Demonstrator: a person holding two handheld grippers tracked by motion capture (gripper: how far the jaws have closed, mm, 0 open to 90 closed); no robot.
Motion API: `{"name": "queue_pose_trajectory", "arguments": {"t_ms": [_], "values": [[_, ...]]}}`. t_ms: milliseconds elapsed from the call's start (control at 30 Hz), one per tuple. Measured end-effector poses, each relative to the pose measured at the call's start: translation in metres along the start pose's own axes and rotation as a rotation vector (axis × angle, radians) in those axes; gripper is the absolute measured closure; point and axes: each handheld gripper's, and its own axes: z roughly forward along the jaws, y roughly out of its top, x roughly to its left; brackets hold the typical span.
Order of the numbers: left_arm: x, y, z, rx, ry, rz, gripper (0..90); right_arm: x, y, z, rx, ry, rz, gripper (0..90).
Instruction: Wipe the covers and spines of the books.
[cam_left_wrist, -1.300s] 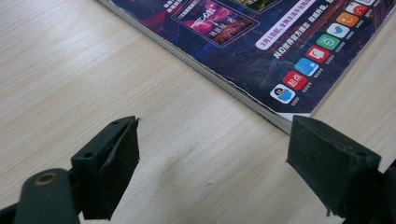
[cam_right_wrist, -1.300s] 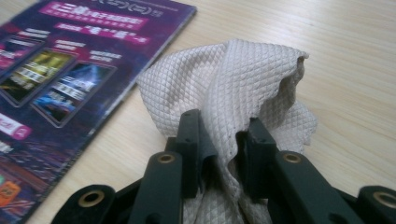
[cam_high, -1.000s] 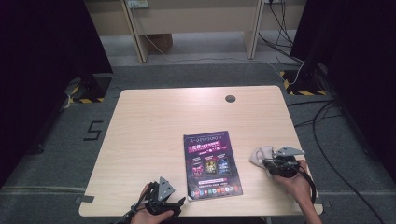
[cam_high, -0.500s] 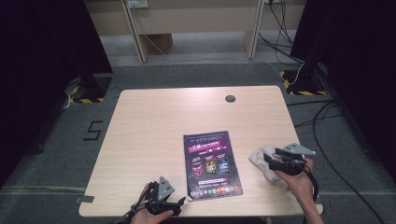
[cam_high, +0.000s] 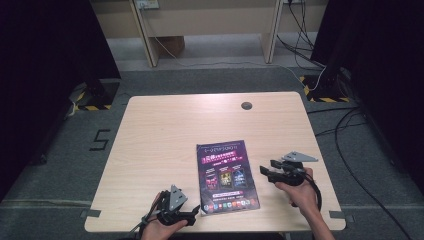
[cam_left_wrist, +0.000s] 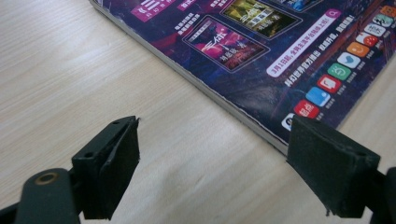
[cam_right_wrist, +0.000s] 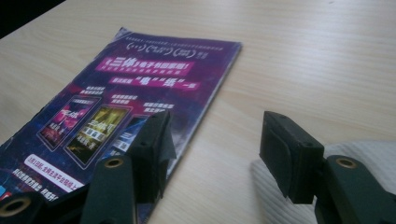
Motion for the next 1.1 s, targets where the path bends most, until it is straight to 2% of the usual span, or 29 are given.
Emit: {"name": "queue_pose_trajectory", "arguments": {"t_ms": [33,67,133,267,567,867,1100], "values": [[0.0,0.0,0.0,0.0,0.0,0.0,16.5,0.0,0.0,0.0,0.0,0.0,0.0,44.2],[0.001,0.001,0.004,0.003,-0.012,-0.017,16.5,0.005,0.002,0.009,0.019,0.008,-0.014,44.2],[0.002,0.003,0.008,0.004,-0.019,-0.022,16.5,0.008,0.004,0.016,0.034,0.017,-0.027,43.8],[0.007,0.009,0.017,0.006,-0.019,-0.03,16.5,0.013,0.008,0.032,0.053,0.027,-0.021,43.8],[0.02,0.018,0.038,0.006,-0.018,-0.077,16.5,0.022,0.019,0.063,0.093,-0.002,-0.055,45.6],[0.018,0.022,0.05,0.022,-0.047,-0.074,16.6,0.018,0.018,0.075,0.125,-0.011,-0.038,47.0],[0.015,0.023,0.055,0.028,-0.068,-0.083,17.3,0.018,0.015,0.083,0.141,0.004,-0.019,48.0]]}}
